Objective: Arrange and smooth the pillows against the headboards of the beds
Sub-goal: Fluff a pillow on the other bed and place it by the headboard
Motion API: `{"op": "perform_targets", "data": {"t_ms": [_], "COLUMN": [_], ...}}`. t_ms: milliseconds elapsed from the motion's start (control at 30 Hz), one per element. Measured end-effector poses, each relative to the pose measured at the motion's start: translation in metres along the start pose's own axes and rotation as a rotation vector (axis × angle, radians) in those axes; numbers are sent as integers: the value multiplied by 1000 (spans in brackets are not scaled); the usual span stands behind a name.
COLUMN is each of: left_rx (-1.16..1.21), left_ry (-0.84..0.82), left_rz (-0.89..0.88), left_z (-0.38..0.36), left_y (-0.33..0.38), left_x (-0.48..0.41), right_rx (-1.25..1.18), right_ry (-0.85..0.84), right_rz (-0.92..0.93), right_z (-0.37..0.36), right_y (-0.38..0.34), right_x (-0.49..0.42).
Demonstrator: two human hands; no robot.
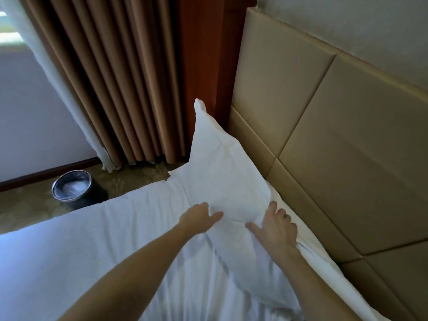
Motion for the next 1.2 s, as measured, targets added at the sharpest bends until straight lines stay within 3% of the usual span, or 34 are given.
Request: {"op": "perform_targets", "data": {"t_ms": [200, 267, 333, 433, 633, 833, 900, 1000, 1100, 1200], "left_rx": [480, 771, 895, 830, 541, 351, 357, 386, 398, 418], "left_ry": [-4, 29, 69, 106, 157, 81, 49, 40, 82, 40], "left_rz": [57, 54, 0, -17, -92, -298, -362, -372, -363, -320], "left_z": [-34, -27, -19, -18, -1, -13, -16, -5, 16, 19], "left_y": [-5, 3, 24, 59, 70, 47, 48, 47, 44, 36], "left_x": [4, 3, -3, -20, -63, -55, -49, -44, -48, -55], "right_rx": [-213, -370, -487, -537, 46, 168, 98, -96, 86, 441], "right_ry": [-14, -5, 19, -10, -112, -50, 160, 491, 344, -77], "right_rz": [74, 26, -59, -146, -77, -78, 20, 328, 615, 853], "right_z": [23, 42, 61, 64, 13, -12, 14, 47, -3, -106], "right_y": [0, 21, 50, 71, 25, 13, -1, -52, -92, -52], "right_x": [-20, -21, -22, -30, -47, -45, -38, -8, 11, 41]}}
Point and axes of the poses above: each hand's wrist, its own x-axis away from the middle knuckle, its own z-axis out of the back of the hand, y = z × x, the point moved 9 cm from there along -x, towards the middle knuckle, and after that the axes turned 6 degrees about -x, right-handed, at the moved point
